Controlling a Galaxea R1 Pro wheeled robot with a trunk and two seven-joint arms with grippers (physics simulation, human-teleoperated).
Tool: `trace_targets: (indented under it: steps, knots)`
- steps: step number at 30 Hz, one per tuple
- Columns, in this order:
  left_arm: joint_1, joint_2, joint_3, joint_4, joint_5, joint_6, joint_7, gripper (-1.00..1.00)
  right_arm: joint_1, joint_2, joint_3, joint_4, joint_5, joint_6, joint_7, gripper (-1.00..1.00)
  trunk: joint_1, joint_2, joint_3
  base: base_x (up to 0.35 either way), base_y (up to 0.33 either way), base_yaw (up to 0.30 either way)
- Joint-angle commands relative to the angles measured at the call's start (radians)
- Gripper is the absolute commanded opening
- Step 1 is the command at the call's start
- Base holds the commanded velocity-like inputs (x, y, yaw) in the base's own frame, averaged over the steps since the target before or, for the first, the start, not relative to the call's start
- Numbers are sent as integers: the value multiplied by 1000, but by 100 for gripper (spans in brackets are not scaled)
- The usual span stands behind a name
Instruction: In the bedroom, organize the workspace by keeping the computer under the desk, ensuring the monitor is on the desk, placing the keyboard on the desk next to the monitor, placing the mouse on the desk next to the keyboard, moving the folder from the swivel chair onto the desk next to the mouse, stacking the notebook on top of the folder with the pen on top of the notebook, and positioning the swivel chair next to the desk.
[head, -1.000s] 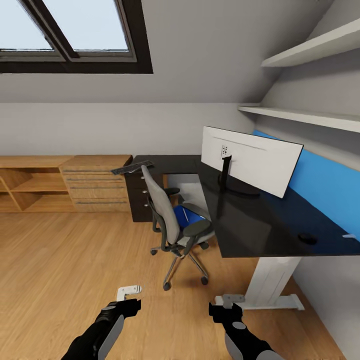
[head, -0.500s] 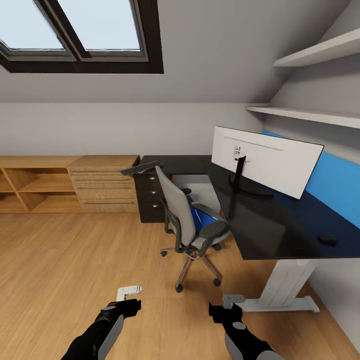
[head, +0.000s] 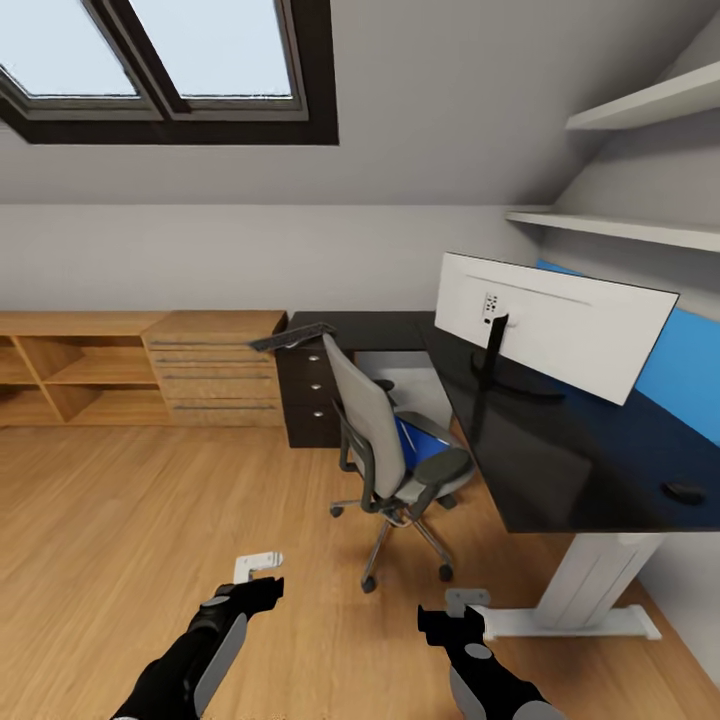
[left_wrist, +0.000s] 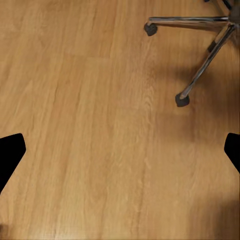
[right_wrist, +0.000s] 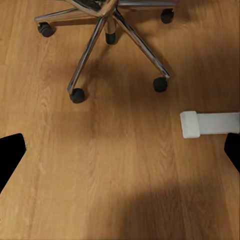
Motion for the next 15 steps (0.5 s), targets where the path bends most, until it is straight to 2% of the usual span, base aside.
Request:
trace_targets:
  steps: [1,6,15]
  knots:
    - [-1,1,-4,-4,11,3,10,100,-1,0,0,1,4,-3,-4,100,4,-8,-5,1,1,196]
    - [-1,2,-2,-13,10,1,18,100,0,0,-1,1,4,-3,-4,100,23,-43,-22,1,0,111]
    - [-1,2,0,-15,7,1,22,100,0,0,-1,2,4,-13,-4,100,58,-106,-51,0,0,16]
